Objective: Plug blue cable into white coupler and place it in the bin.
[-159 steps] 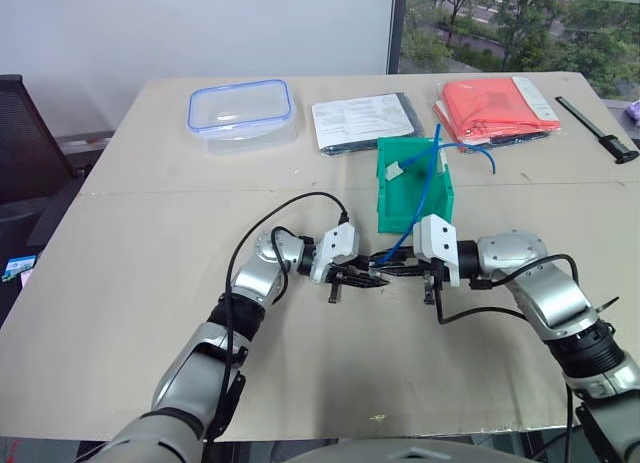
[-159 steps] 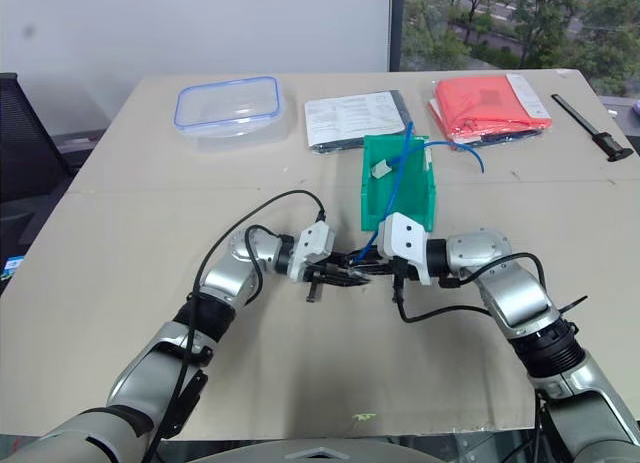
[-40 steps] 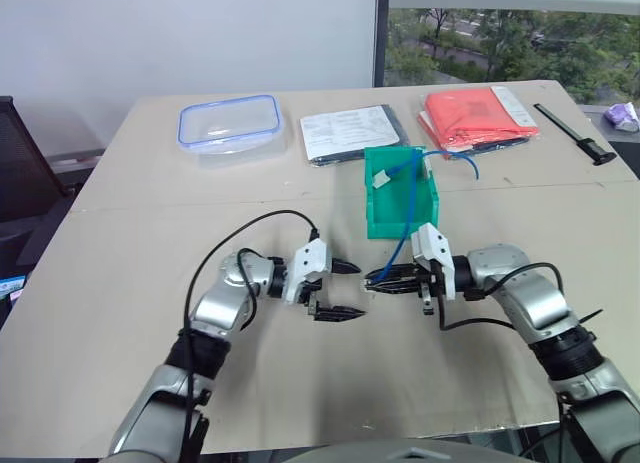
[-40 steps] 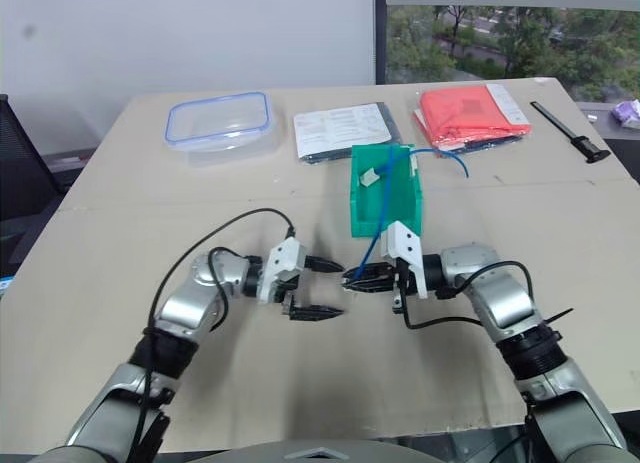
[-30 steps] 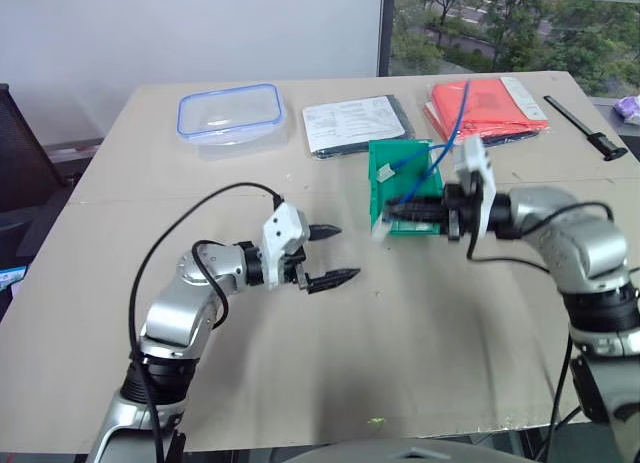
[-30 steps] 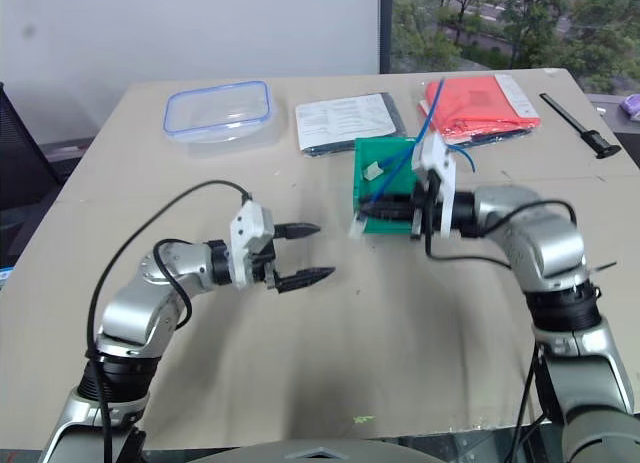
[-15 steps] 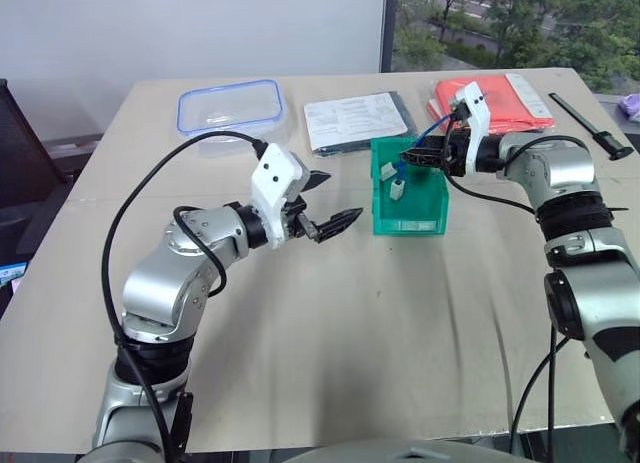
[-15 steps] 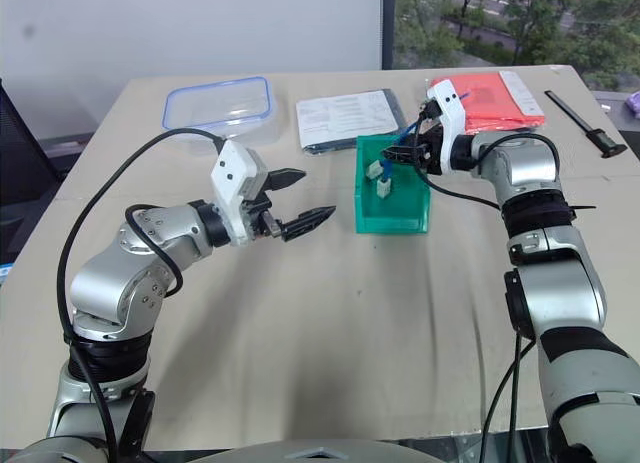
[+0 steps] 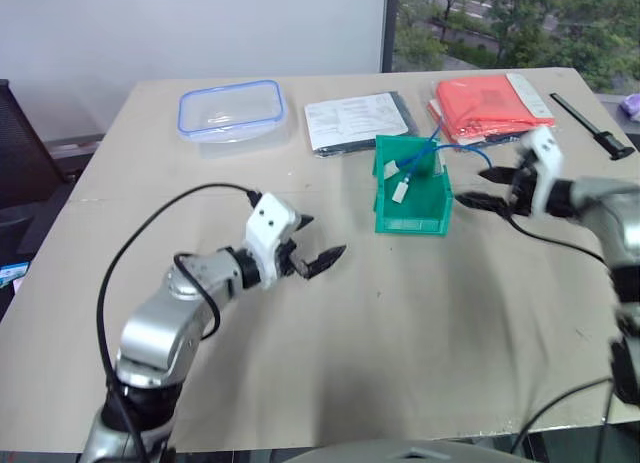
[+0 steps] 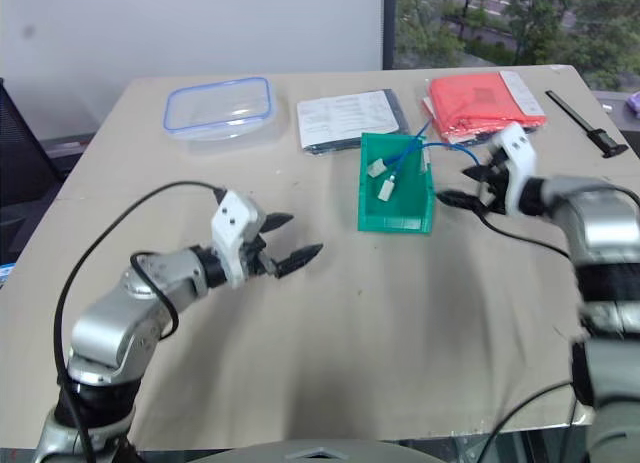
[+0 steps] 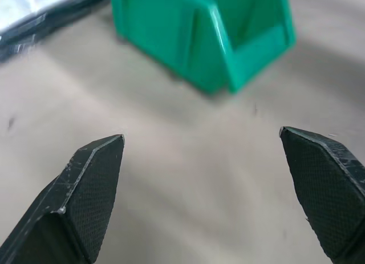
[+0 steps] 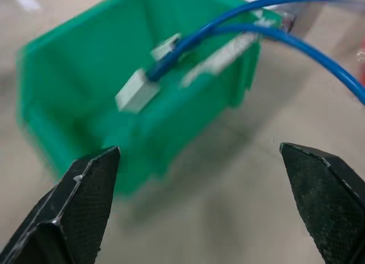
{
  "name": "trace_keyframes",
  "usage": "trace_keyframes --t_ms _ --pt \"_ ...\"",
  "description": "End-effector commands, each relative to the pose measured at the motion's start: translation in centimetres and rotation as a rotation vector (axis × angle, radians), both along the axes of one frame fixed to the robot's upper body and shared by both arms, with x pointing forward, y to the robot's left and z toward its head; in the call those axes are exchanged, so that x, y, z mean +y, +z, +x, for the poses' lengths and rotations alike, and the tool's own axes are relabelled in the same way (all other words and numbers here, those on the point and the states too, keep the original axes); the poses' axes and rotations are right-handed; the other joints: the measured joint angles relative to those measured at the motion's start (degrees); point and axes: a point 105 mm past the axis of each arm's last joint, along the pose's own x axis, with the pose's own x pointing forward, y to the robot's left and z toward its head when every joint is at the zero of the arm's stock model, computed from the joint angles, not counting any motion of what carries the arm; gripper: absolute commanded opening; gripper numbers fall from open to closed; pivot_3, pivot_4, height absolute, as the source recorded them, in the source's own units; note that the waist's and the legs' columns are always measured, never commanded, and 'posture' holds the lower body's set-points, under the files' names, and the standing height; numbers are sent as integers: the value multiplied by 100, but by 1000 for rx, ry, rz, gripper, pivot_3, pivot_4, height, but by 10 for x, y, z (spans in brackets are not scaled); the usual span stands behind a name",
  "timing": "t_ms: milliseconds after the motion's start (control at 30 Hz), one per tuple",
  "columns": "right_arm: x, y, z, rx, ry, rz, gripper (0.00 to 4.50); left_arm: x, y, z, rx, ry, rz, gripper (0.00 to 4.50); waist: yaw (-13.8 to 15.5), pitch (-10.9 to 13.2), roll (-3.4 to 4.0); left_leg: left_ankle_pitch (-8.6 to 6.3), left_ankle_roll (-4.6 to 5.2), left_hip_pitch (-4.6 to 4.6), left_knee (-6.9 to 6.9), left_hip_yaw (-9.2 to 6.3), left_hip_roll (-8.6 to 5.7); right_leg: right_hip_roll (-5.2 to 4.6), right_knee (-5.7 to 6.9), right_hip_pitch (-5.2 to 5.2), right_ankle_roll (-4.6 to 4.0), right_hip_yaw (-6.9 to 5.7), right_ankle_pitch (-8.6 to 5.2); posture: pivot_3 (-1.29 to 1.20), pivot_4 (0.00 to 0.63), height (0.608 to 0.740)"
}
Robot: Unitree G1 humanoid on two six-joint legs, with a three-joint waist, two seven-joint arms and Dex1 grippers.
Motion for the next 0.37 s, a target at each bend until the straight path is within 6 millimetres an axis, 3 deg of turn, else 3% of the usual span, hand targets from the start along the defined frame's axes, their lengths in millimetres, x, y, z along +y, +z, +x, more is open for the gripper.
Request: trace_keyframes --t_ms 33,167,367 --pt "15 4 -35 -83 139 41 4430 0 1 -14 -79 30 -43 4500 -6 15 11 1 0 -1 6 4 0 1 6 -2 0 4 0 0 150 740" --pt "17 -32 -69 -89 111 122 4430 4 -26 -46 -29 93 -105 4500 14 14 15 -1 2 14 13 10 2 -2 10 13 -3 10 4 0 150 740" --pt "14 -71 -92 -42 25 173 4430 19 -51 -64 -5 128 -31 4500 145 19 22 -13 25 19 20 8 1 2 9 15 -25 13 18 0 150 740"
